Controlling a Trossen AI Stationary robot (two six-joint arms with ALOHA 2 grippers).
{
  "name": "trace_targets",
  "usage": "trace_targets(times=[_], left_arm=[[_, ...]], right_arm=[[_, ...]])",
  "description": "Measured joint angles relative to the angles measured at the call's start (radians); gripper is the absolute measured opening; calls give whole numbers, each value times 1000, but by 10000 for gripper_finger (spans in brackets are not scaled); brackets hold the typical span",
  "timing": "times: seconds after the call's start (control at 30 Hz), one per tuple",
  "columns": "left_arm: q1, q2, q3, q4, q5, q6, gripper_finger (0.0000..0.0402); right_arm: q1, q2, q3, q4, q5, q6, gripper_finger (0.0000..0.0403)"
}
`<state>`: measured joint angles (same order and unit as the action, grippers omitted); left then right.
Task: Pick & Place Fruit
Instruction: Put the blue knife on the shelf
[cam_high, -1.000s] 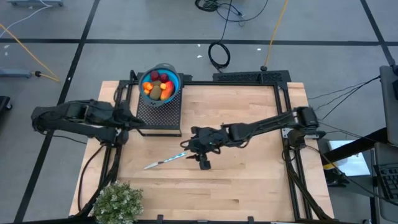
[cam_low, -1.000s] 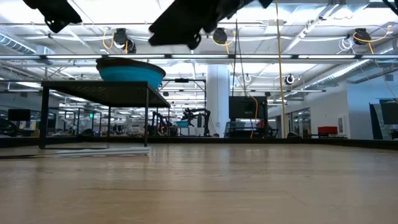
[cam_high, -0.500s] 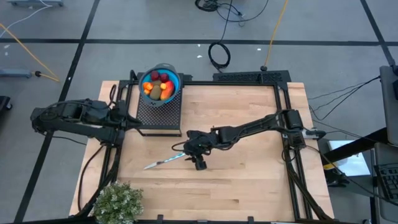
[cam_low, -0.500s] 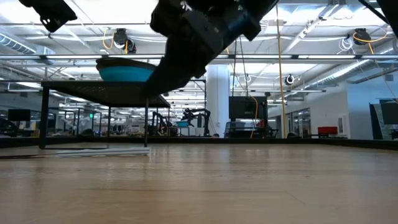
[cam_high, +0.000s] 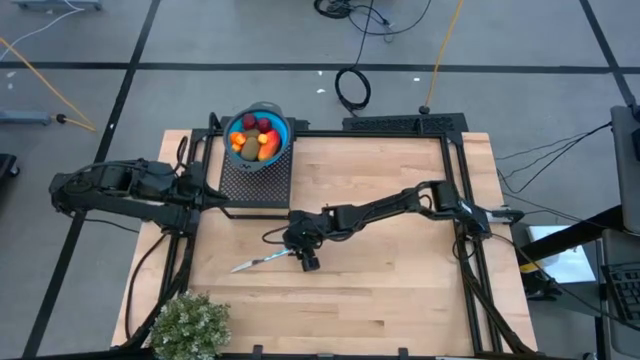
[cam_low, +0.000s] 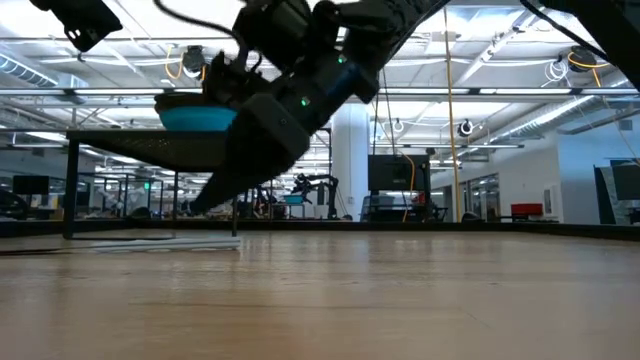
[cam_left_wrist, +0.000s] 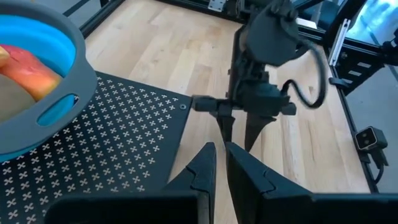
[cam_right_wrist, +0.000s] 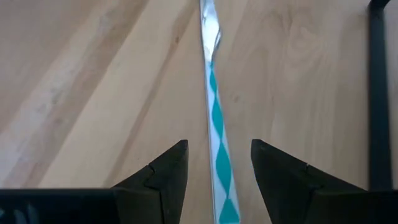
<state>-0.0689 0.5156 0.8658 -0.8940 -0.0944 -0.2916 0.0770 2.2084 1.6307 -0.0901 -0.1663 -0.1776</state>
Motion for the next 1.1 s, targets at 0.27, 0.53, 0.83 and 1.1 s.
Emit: trace_targets(times=[0.27, 0.53, 0.83, 1.1], left_arm=[[0, 0, 0, 1, 0, 5, 33], [0, 0, 0, 7, 0, 1, 33], [0, 0, 0, 8, 0, 1, 33], [0, 1, 0, 9, -1, -6, 33]], right_arm=[[2, 31, 5, -50, -14, -21, 169], [0, 48, 7, -87, 62, -26, 169], [1, 48, 7, -117, 61, -25, 119], [3, 47, 8, -169, 62, 5, 42]])
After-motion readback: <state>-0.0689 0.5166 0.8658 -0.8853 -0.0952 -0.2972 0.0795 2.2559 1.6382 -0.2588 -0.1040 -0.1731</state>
